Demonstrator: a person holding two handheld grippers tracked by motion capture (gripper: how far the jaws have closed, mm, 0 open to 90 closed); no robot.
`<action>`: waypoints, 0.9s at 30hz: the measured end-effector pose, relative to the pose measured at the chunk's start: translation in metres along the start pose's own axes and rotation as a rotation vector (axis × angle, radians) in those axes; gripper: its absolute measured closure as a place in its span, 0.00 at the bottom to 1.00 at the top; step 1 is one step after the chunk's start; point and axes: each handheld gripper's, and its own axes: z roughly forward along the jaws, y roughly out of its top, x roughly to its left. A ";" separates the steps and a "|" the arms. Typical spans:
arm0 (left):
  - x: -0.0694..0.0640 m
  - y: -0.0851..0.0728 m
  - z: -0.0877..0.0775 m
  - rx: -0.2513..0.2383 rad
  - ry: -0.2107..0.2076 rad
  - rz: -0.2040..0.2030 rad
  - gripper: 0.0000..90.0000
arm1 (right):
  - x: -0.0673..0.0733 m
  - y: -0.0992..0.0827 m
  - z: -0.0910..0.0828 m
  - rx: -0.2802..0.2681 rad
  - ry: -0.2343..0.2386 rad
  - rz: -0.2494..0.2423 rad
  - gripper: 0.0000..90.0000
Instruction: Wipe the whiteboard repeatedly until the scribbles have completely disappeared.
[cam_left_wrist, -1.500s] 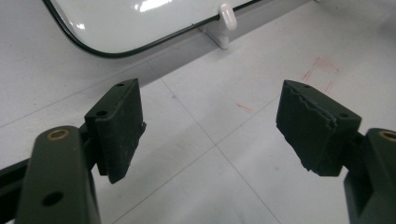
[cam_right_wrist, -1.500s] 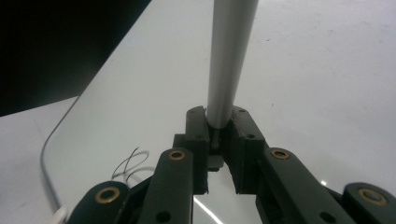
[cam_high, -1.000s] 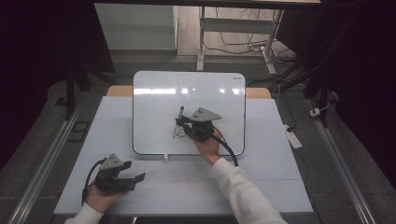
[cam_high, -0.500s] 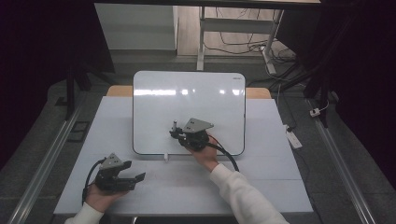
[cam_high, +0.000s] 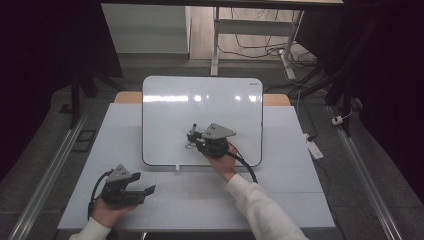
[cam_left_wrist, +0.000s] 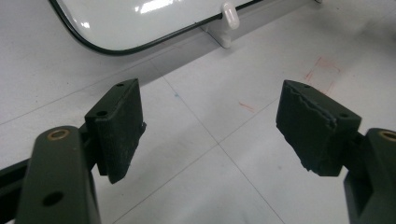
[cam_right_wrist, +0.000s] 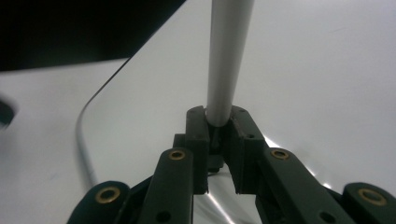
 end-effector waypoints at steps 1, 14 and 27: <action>0.000 0.000 0.000 0.001 -0.001 -0.002 0.27 | -0.003 0.000 -0.001 -0.006 -0.001 0.018 0.88; 0.002 0.000 0.001 0.000 -0.002 -0.002 0.27 | 0.013 -0.005 0.007 0.034 0.063 -0.023 0.88; 0.002 0.000 0.001 0.000 0.000 -0.004 0.27 | 0.021 -0.014 0.000 0.067 0.082 -0.063 0.87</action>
